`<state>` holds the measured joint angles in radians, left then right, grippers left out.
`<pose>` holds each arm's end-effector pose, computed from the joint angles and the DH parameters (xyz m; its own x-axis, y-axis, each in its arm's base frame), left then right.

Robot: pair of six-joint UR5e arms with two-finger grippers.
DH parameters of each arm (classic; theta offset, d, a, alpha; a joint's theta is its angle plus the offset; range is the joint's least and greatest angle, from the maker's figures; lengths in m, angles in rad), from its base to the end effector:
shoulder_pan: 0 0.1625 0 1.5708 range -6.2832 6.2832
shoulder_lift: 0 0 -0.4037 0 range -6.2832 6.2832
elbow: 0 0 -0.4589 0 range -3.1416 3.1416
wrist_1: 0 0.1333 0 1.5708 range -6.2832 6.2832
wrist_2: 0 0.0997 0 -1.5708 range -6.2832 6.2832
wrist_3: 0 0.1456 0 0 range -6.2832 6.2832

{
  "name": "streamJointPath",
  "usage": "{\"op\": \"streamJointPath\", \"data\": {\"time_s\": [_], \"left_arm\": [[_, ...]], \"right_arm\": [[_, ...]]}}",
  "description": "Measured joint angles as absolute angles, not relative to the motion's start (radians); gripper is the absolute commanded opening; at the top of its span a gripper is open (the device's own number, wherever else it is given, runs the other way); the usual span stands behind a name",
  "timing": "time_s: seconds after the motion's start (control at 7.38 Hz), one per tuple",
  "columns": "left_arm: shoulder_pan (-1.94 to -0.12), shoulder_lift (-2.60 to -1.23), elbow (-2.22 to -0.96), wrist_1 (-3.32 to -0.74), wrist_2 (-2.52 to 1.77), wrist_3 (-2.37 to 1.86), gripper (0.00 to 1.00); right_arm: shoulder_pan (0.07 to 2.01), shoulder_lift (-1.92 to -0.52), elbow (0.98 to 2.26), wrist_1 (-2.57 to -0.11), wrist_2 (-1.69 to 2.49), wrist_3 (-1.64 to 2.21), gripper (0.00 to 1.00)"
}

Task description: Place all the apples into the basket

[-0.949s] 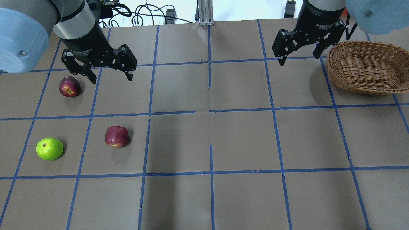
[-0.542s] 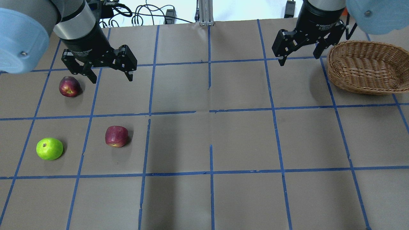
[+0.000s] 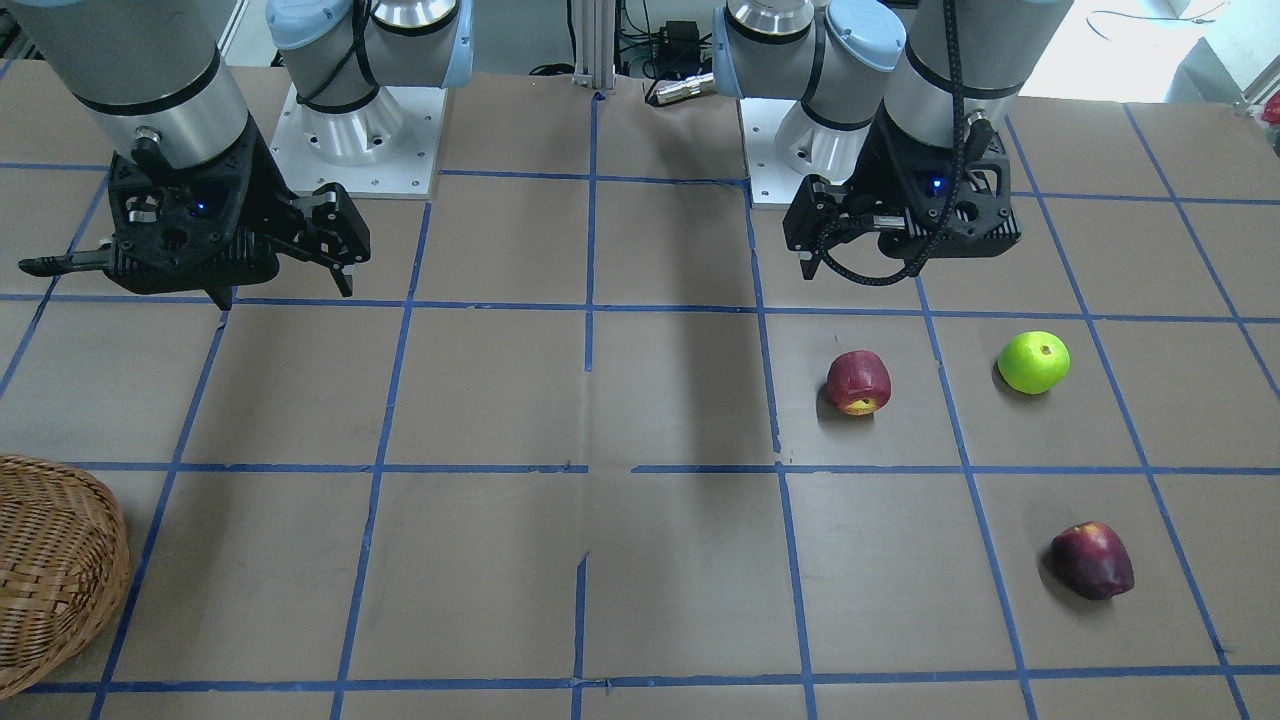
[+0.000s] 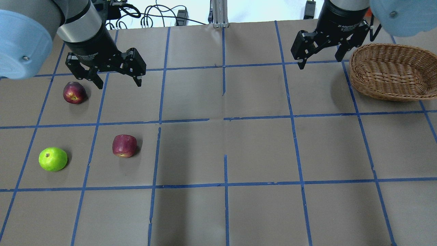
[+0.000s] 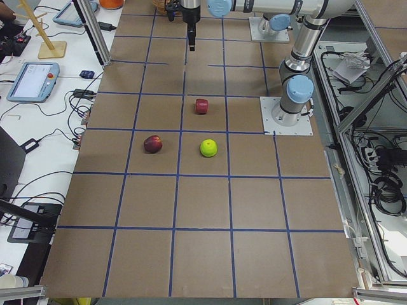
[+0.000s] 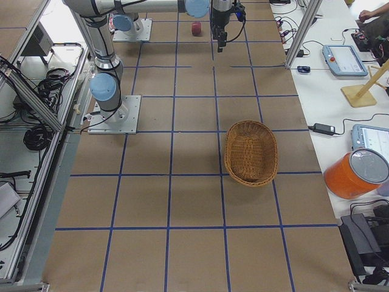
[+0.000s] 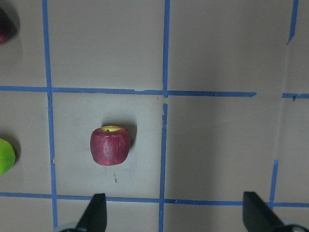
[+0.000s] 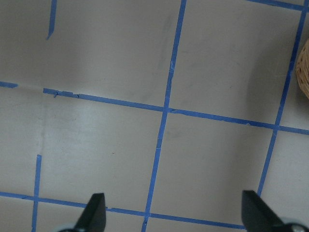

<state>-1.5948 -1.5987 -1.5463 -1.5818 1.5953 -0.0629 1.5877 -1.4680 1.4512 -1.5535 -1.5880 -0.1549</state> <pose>-0.1433 -0.5645 0.4175 -0.9989 -0.0385 -0.0254 -0.0389 0.9992 0.0128 0.1409 -0.5976 0.4261 -0.9851 -0.1710 0.0169 -0.1709 0.9853 0.0031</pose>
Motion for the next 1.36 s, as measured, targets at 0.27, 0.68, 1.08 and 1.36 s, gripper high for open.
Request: {"op": "streamJointPath", "data": {"time_s": [0.27, 0.68, 1.08, 1.36], "left_arm": [[-1.591, -1.596, -1.549, -1.575, 1.599, -0.033, 1.00], [-1.470, -1.616, -1.545, -1.513, 1.605, 0.076, 1.00], [-1.399, -1.625, -1.643, -1.484, 1.598, 0.165, 1.00], [-1.389, -1.619, -1.821, -1.358, 1.601, 0.263, 1.00]], "right_arm": [[1.588, -1.468, 1.451, -1.554, -1.588, -0.155, 1.00], [1.589, -1.468, 1.451, -1.554, -1.588, -0.155, 1.00], [1.589, -1.468, 1.453, -1.554, -1.589, -0.155, 1.00], [1.589, -1.468, 1.453, -1.554, -1.588, -0.155, 1.00]]}}
